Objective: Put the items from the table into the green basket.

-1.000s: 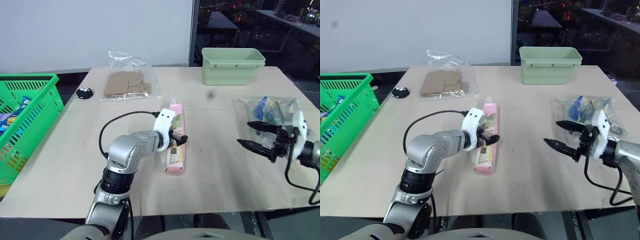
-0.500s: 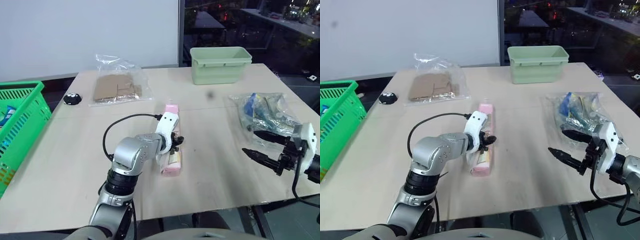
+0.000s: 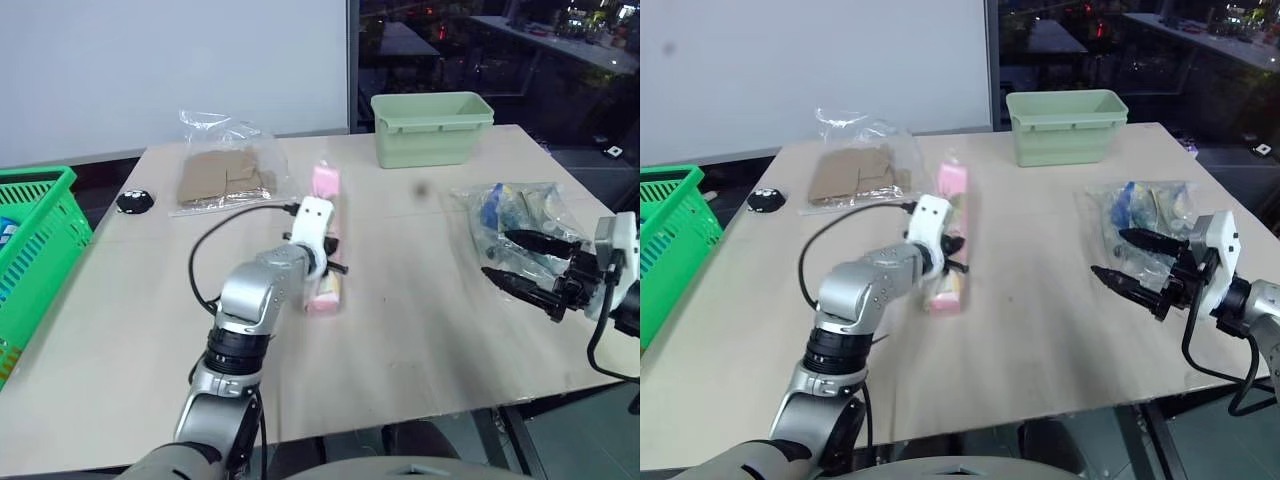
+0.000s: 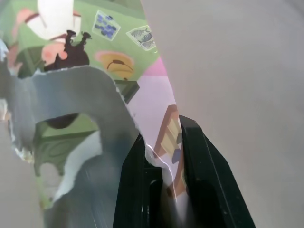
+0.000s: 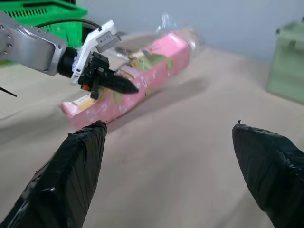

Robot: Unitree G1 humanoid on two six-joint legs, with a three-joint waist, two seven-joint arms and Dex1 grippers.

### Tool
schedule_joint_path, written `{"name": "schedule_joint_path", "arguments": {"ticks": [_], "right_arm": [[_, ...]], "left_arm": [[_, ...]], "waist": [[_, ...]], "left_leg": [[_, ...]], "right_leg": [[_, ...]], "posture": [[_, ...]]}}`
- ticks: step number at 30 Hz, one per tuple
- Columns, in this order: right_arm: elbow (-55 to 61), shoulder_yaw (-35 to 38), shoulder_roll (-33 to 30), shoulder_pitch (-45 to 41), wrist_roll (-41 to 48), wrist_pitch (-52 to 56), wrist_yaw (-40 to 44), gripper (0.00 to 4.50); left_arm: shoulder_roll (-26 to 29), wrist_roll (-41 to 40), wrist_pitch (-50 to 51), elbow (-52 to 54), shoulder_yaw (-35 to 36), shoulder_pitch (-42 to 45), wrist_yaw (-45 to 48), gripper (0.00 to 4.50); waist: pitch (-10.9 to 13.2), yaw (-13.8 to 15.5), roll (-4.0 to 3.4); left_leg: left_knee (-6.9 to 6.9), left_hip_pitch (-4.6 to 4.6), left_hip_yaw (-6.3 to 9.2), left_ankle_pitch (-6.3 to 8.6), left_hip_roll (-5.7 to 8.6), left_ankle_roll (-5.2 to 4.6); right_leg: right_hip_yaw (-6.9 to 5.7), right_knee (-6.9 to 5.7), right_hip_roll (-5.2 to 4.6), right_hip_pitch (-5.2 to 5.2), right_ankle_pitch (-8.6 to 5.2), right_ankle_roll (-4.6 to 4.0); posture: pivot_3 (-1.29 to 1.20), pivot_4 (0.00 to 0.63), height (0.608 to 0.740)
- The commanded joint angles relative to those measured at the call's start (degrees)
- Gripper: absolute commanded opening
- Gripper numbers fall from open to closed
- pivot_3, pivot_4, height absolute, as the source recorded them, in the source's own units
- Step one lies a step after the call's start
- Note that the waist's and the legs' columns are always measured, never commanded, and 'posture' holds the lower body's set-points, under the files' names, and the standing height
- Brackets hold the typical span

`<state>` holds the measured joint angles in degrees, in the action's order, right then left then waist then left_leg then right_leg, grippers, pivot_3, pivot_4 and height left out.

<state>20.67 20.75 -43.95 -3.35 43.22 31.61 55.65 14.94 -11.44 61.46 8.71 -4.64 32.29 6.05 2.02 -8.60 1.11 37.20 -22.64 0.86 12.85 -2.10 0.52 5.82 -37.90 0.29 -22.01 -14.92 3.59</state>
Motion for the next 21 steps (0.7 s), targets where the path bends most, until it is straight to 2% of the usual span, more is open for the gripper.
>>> {"name": "schedule_joint_path", "arguments": {"ticks": [1, 7, 12, 17, 21], "right_arm": [[-2.0, -2.4, 0.4, -7.2, 1.8, 0.5, 0.5, 4.50], [-9.3, -10.4, 5.0, -22.7, 0.3, -0.7, 3.1, 4.50], [-17.9, -17.3, 12.1, -36.1, -2.5, -3.3, 7.0, 4.50], [-23.3, -20.2, 16.8, -42.0, -4.1, -5.5, 10.1, 4.50], [-25.3, -21.8, 19.8, -44.1, -5.0, -6.6, 12.2, 4.50]], "left_arm": [[4.4, 3.7, -6.9, -0.6, 1.5, 4.6, 0.6, 0.01], [13.7, 7.2, -13.0, -7.4, 6.6, 8.2, 0.9, 0.01], [25.3, 11.0, -16.8, -10.7, 12.5, 7.4, 0.5, 0.01], [33.2, 14.1, -17.6, -9.6, 16.5, 4.8, 0.8, 0.01], [38.6, 15.4, -16.9, -9.2, 23.0, 0.6, 0.8, 0.01]], "waist": [[0.0, 0.5, 0.00], [0.2, 1.8, 0.00], [0.3, 3.4, 0.12], [0.3, 7.0, 0.22], [0.3, 9.7, 0.25]], "left_leg": [[-0.05, -0.06, 0.04, 0.00, 0.01, 0.00], [-0.22, -0.10, 0.12, 0.00, -0.01, -0.01], [-0.39, -0.10, 0.18, 0.00, -0.04, -0.01], [-0.45, -0.43, 0.22, 0.00, -0.02, 0.00], [-0.45, -0.85, 0.32, -0.01, -0.03, 0.02]], "right_leg": [[-0.02, 0.01, 0.01, -0.06, 0.00, 0.00], [-0.05, -0.01, 0.07, -0.19, 0.01, -0.01], [-0.10, -0.05, 0.09, -0.29, 0.14, -0.22], [-0.24, -0.07, -0.01, -0.59, 0.16, -0.26], [-0.40, -0.10, -0.04, -1.00, 0.17, -0.28]], "posture": [[-0.05, 0.000, 0.740], [0.03, 0.000, 0.740], [0.09, 0.000, 0.740], [0.15, 0.000, 0.740], [0.21, 0.000, 0.740]]}}
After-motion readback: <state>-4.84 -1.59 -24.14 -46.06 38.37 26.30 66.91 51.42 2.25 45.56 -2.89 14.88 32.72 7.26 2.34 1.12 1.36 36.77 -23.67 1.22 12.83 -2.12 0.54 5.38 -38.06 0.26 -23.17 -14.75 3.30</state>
